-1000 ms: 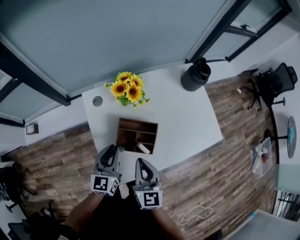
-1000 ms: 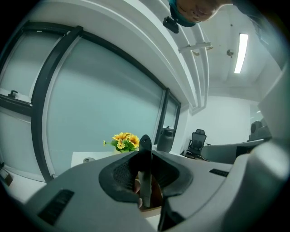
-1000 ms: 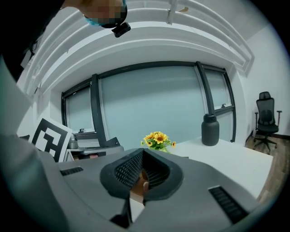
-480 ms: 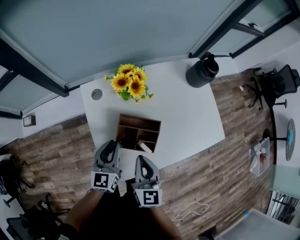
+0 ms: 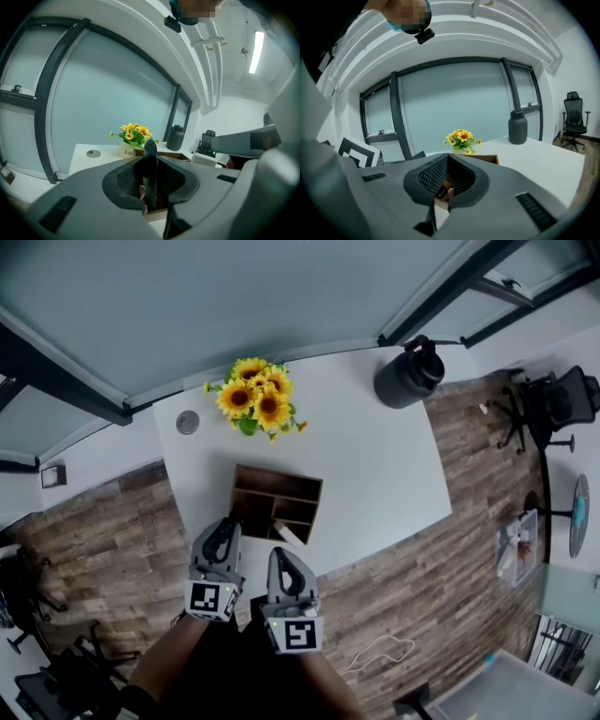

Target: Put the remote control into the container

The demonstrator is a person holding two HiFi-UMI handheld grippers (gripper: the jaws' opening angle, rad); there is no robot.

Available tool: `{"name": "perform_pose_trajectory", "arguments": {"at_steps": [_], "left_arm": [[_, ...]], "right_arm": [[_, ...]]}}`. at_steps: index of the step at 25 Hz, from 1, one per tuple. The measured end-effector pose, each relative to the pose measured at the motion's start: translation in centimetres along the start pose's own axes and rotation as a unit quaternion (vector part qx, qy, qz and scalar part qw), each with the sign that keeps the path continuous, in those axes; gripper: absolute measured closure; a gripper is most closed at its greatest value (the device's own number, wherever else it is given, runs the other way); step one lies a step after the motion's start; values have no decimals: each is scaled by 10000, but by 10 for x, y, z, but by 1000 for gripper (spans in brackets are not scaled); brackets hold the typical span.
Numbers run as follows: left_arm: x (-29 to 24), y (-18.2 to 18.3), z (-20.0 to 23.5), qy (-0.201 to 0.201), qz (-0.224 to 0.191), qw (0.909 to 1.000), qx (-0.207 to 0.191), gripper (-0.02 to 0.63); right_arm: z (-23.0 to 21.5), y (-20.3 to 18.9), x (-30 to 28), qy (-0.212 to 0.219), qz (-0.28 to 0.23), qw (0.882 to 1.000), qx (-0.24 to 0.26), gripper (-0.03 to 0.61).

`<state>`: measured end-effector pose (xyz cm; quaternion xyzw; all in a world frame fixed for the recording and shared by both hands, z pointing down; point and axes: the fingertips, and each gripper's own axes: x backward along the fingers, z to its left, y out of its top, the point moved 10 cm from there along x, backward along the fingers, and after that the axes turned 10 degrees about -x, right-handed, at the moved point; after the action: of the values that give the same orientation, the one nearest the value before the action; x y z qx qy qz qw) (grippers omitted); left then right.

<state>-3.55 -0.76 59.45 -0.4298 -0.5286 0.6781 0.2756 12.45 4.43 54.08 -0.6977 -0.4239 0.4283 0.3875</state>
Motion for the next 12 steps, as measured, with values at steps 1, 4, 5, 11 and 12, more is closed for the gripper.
{"name": "perform_pose_trajectory", "arguments": {"at_steps": [1, 4, 5, 11, 12], "left_arm": [[-1, -2, 0, -1, 12, 10000, 10, 528], [-4, -9, -1, -37, 124, 9999, 44, 528], [-5, -11, -1, -47, 154, 9999, 49, 528], [-9, -18, -2, -80, 244, 9996, 81, 528], [-10, -19, -1, -89, 259, 9996, 79, 528]], "right_arm": [[0, 0, 0, 1, 11, 10000, -25, 574], [1, -2, -2, 8, 41, 10000, -70, 574], [1, -3, -3, 10, 51, 10000, -76, 574], [0, -5, -4, 28, 84, 10000, -39, 574], [-1, -5, -5, 33, 93, 9999, -38, 574]]}}
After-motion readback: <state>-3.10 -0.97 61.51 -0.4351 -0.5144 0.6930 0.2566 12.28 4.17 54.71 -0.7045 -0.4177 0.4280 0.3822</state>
